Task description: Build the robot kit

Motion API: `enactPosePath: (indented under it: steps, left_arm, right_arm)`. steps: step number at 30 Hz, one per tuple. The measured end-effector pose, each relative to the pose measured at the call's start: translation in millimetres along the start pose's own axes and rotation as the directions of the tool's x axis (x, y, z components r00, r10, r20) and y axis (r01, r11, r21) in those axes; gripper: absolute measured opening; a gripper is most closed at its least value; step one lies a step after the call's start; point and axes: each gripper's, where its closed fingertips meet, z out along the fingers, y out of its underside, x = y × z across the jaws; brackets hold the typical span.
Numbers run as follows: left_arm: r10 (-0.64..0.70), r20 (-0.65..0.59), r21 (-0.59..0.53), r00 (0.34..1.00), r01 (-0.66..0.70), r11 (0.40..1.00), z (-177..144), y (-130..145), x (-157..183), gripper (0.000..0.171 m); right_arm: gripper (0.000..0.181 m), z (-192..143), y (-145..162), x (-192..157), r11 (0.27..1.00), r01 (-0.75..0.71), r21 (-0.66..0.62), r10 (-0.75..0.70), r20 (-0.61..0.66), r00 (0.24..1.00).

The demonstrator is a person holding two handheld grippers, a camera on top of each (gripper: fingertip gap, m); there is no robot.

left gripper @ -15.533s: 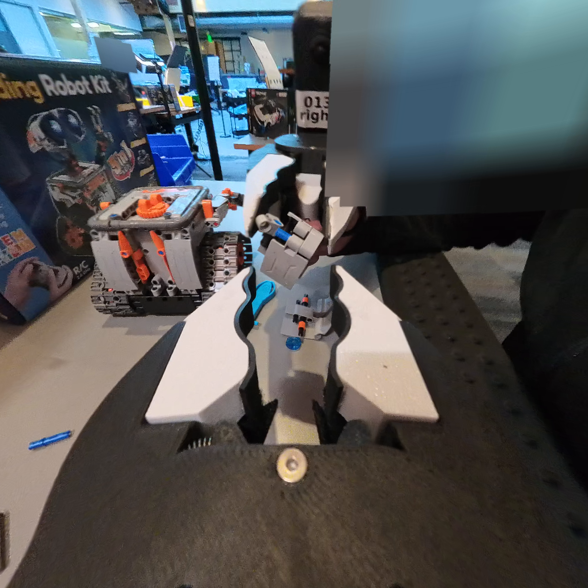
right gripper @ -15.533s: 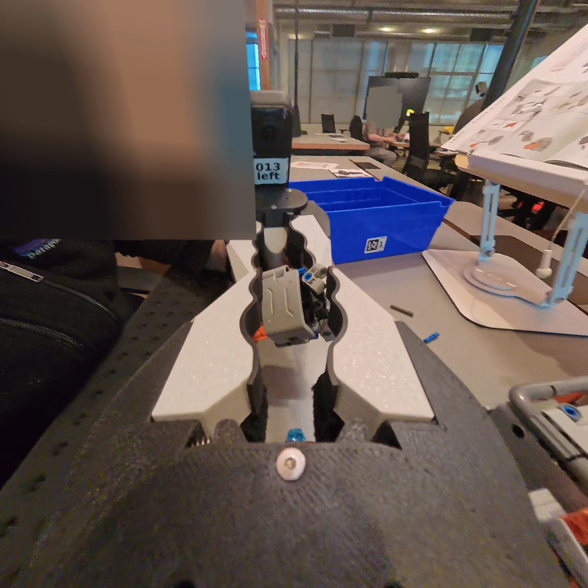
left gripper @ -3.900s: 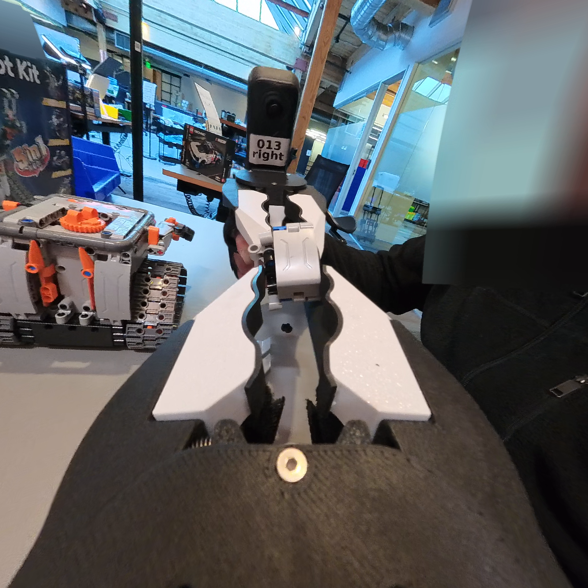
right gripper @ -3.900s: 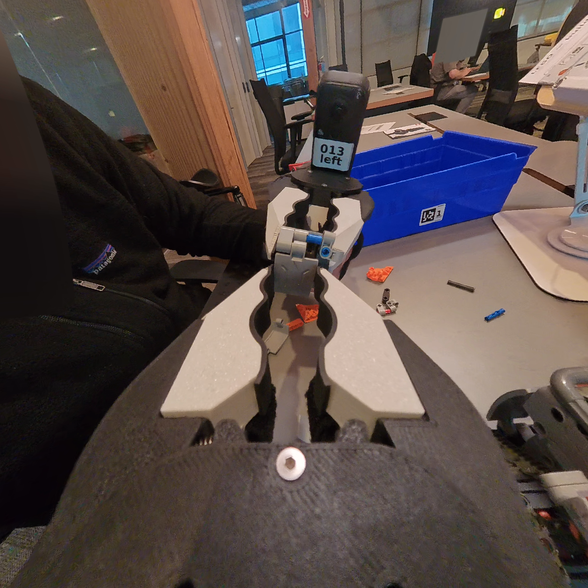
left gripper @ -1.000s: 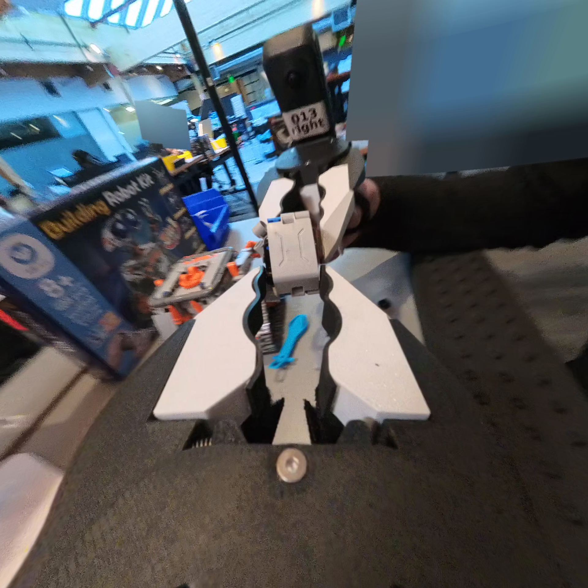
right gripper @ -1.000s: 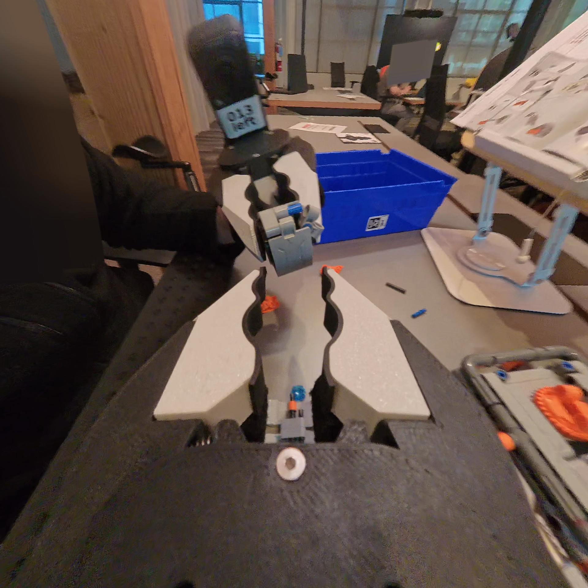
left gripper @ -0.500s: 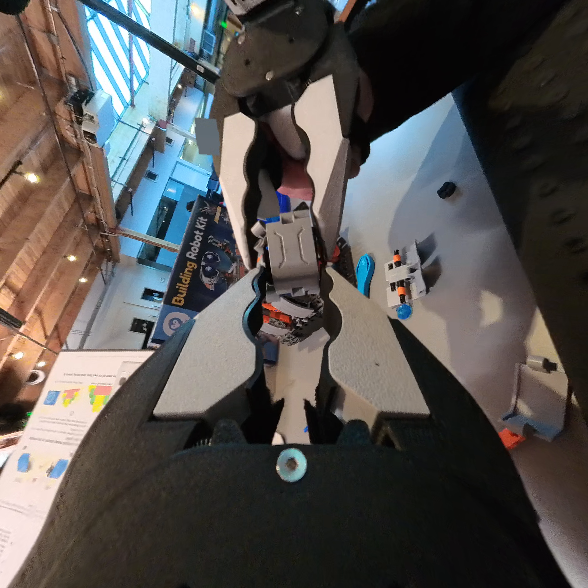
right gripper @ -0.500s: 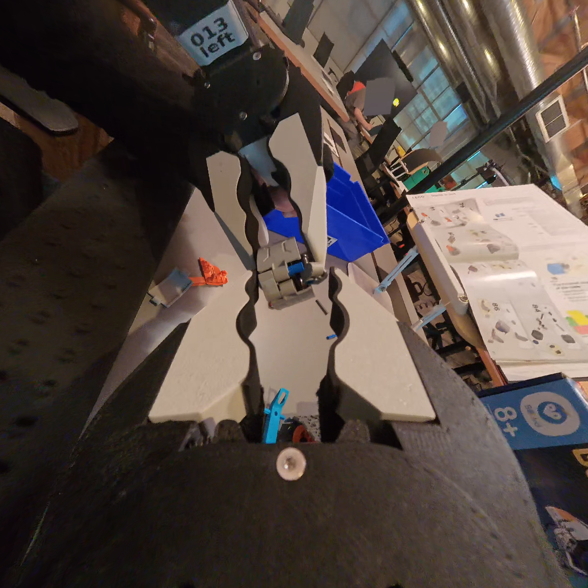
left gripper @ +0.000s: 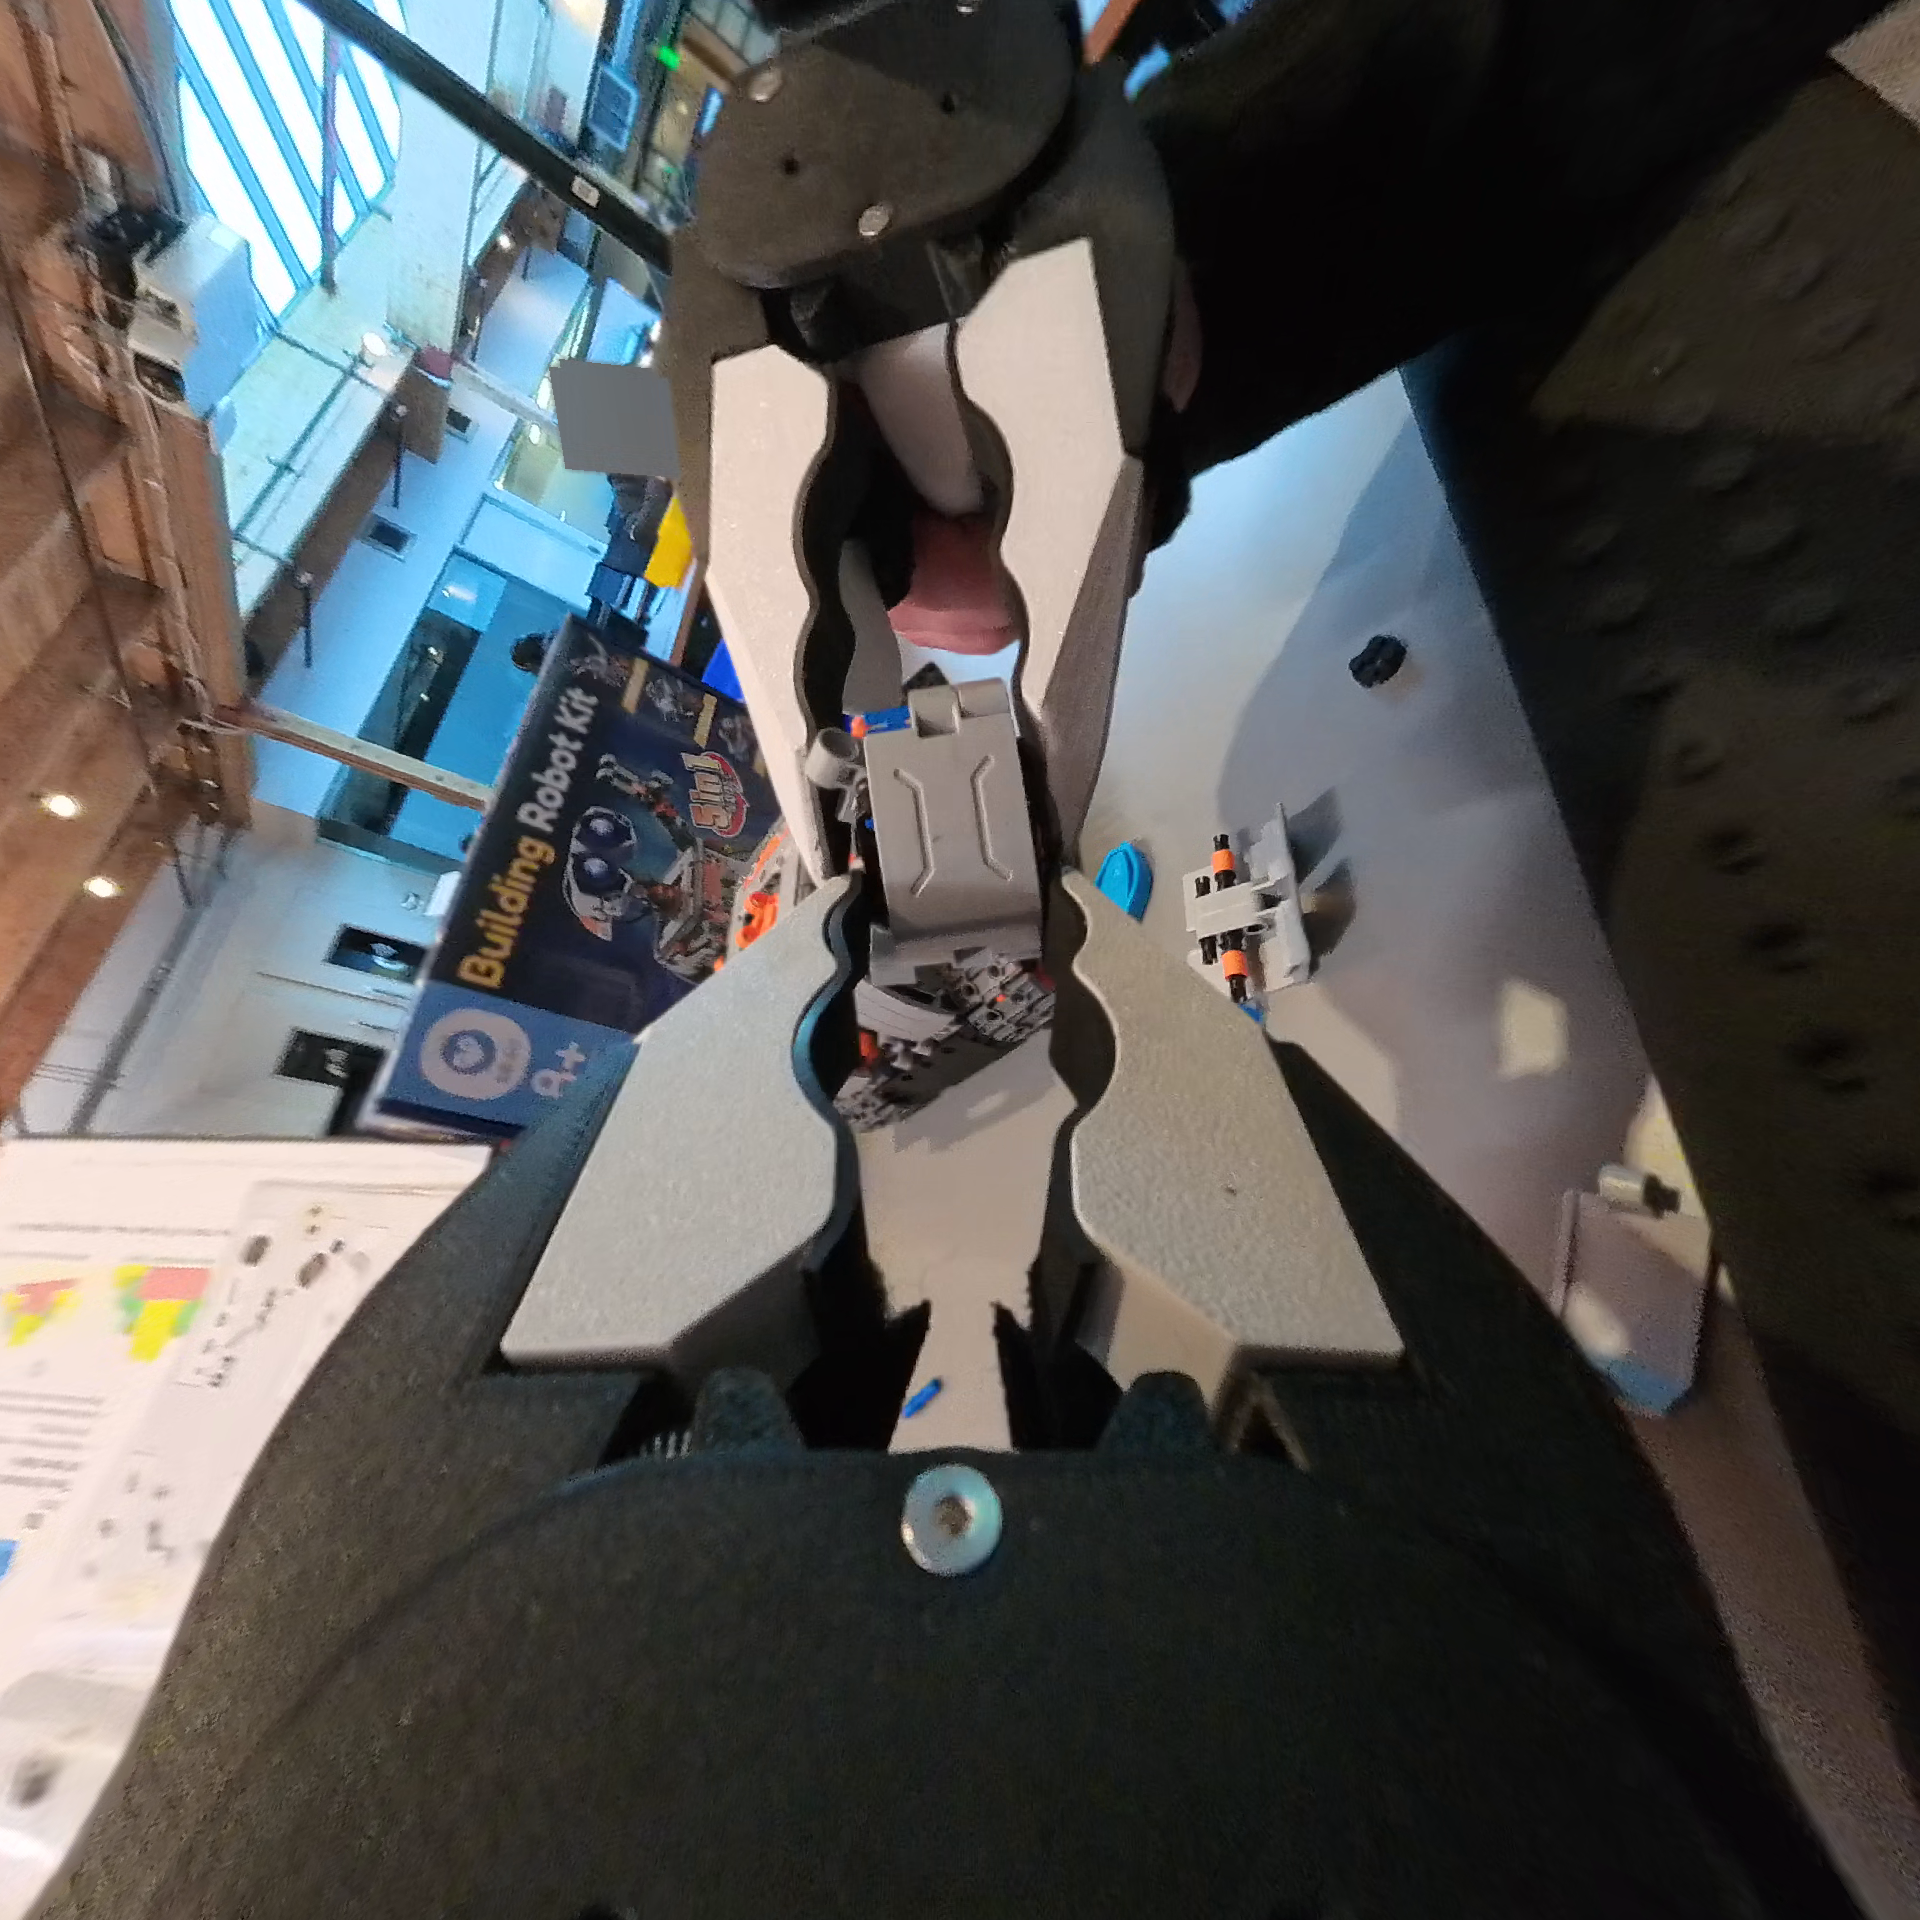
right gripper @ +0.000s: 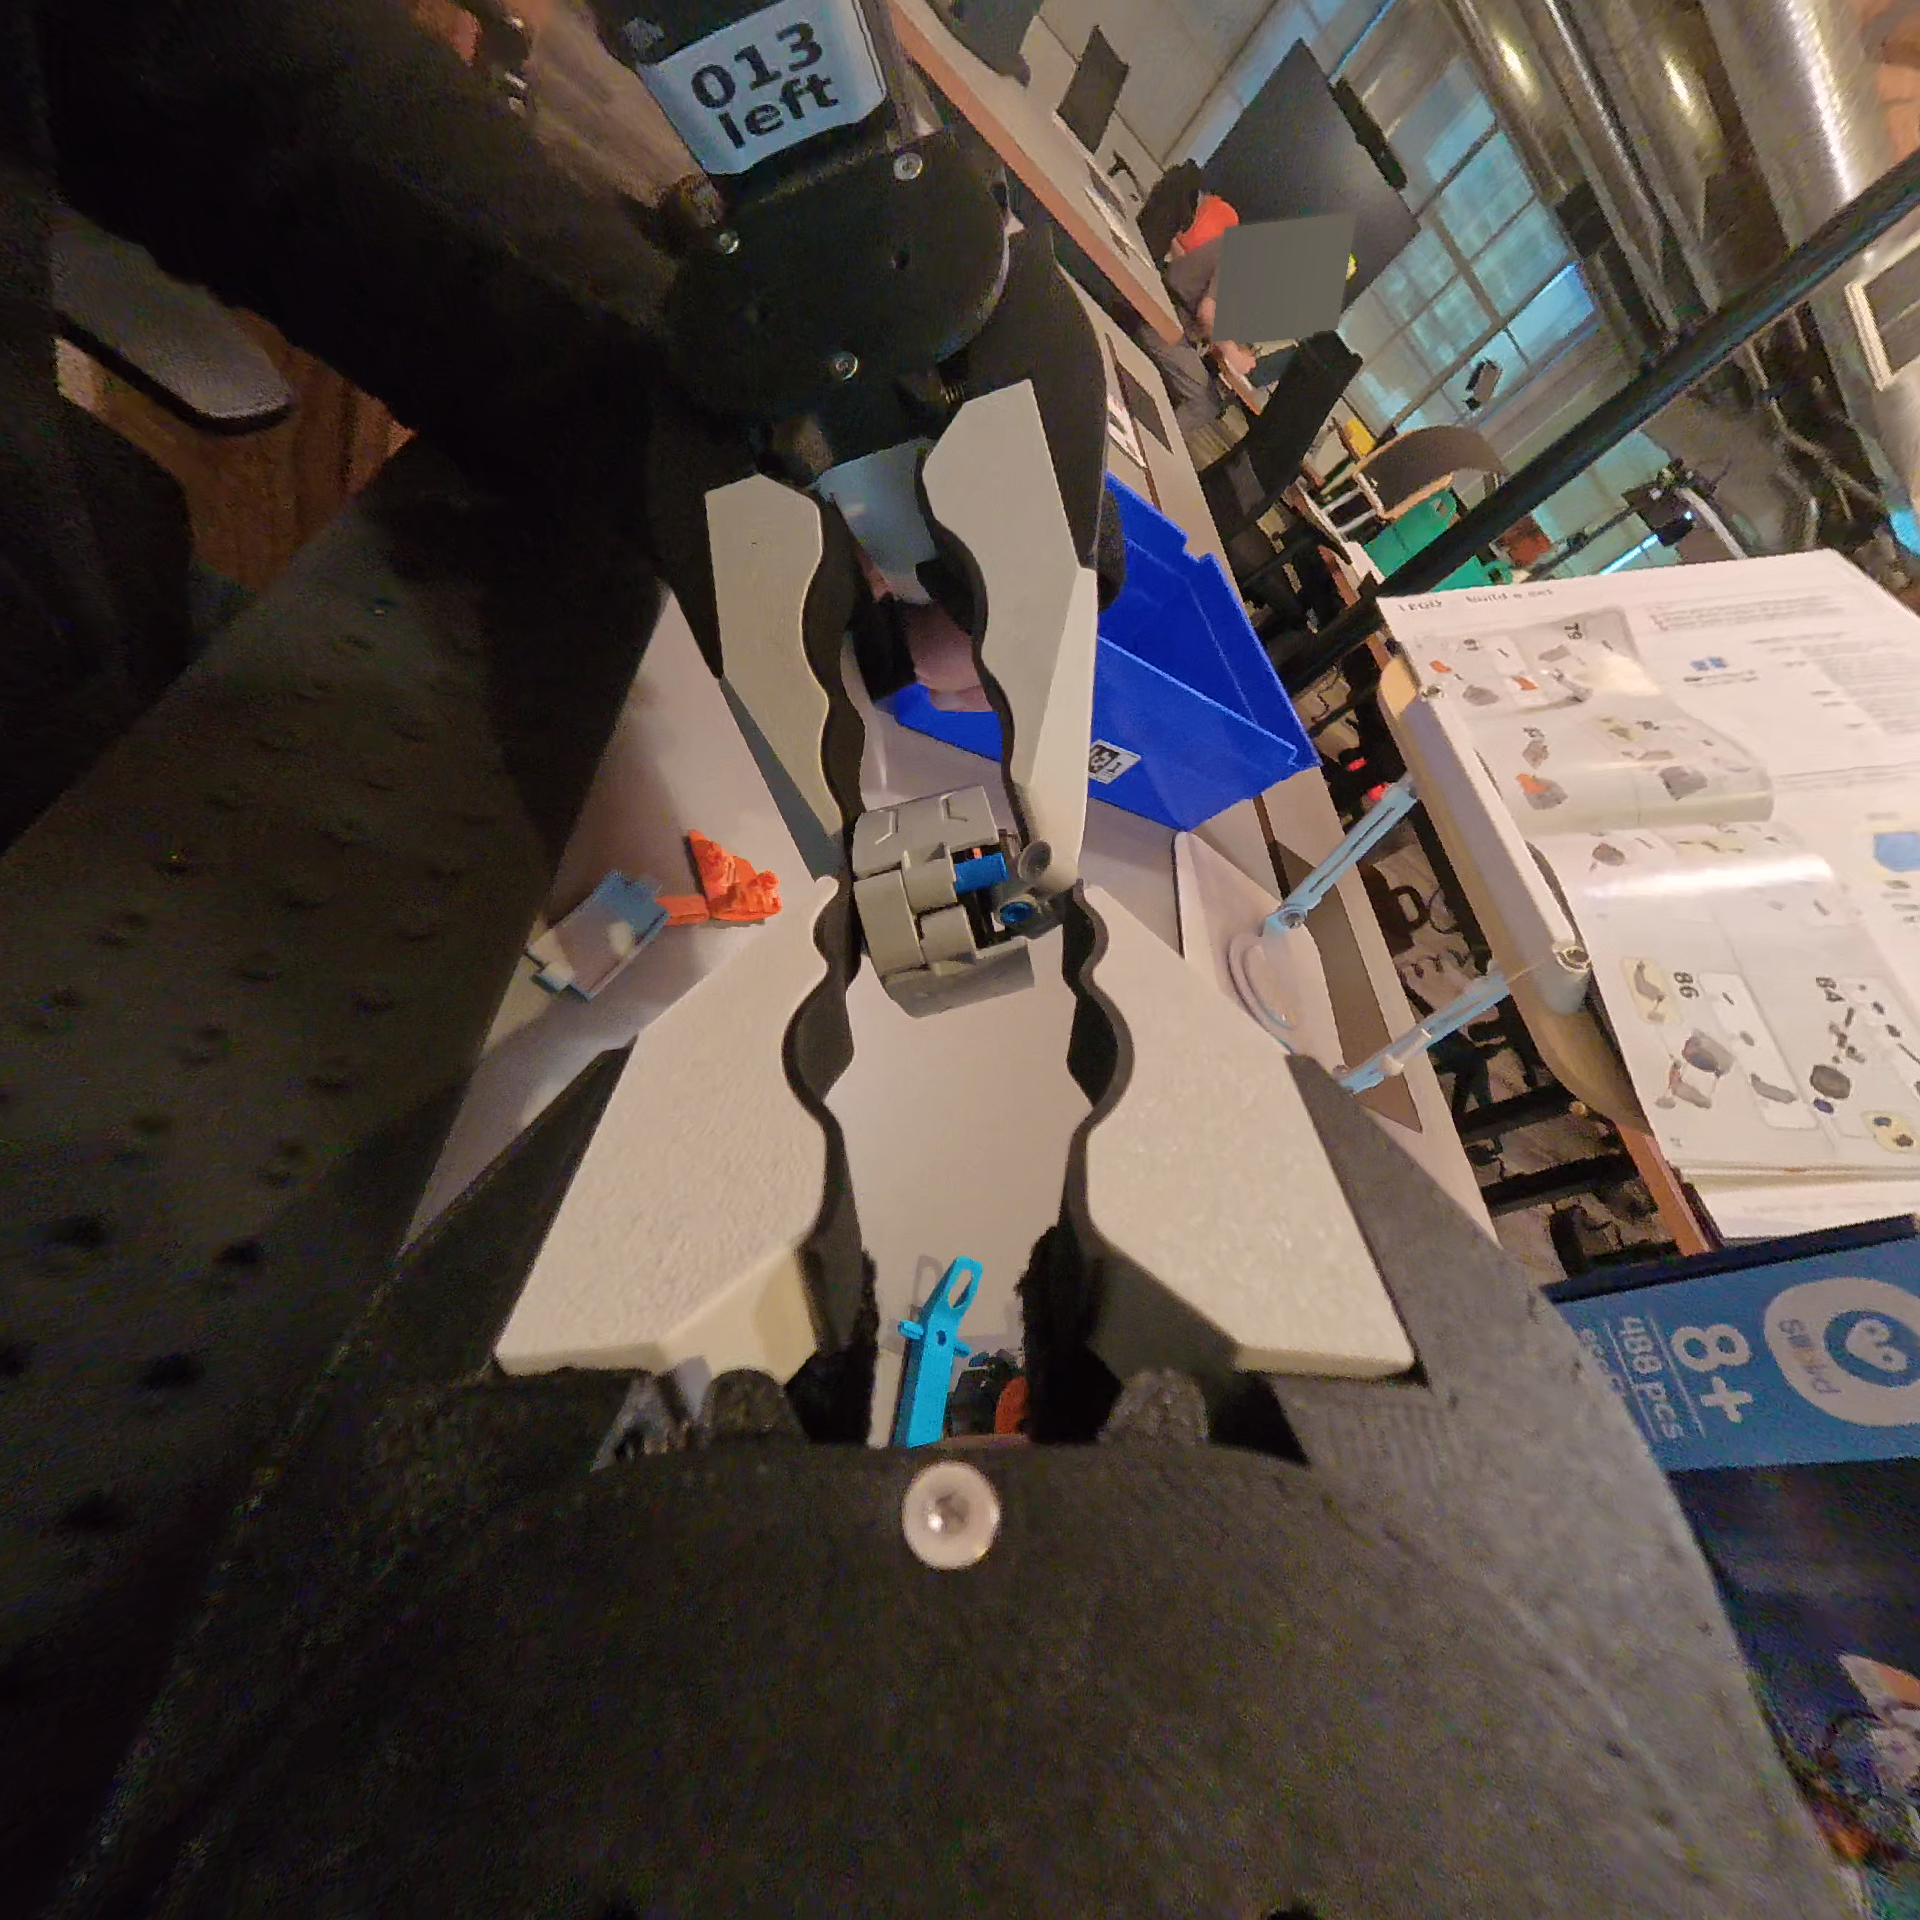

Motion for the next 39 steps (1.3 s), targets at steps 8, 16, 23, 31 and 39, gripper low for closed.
enactPosePath:
  steps: [8,16,23,31,39]
  left_arm:
    - [0.012,-0.001,-0.007,1.0,-0.012,1.0,-0.4,-3.1,3.0,0.041]
    - [-0.132,-0.067,0.051,0.989,0.135,0.99,-3.4,-8.7,5.4,0.041]
    - [-0.219,-0.081,0.081,0.972,0.226,0.971,-5.3,-8.6,2.4,0.032]
    - [-0.26,-0.12,0.105,0.958,0.272,0.956,-8.7,-10.0,3.3,0.032]
    - [-0.348,-0.239,0.179,0.906,0.394,0.902,-14.5,-18.6,5.8,0.022]
  right_arm:
    - [0.038,-2.9,-2.6,1.0,0.999,-0.026,0.03,0.025,0.017,1.0]
    - [0.038,-4.6,-2.3,-1.7,0.982,-0.181,0.058,0.174,0.11,0.979]
    - [0.035,-1.6,6.9,0.1,0.97,-0.239,0.033,0.234,0.125,0.964]
    - [0.034,-2.2,0.7,-1.8,0.985,-0.168,0.039,0.164,0.095,0.982]
    - [0.033,-5.0,-6.6,-4.2,0.975,-0.206,0.081,0.194,0.135,0.972]
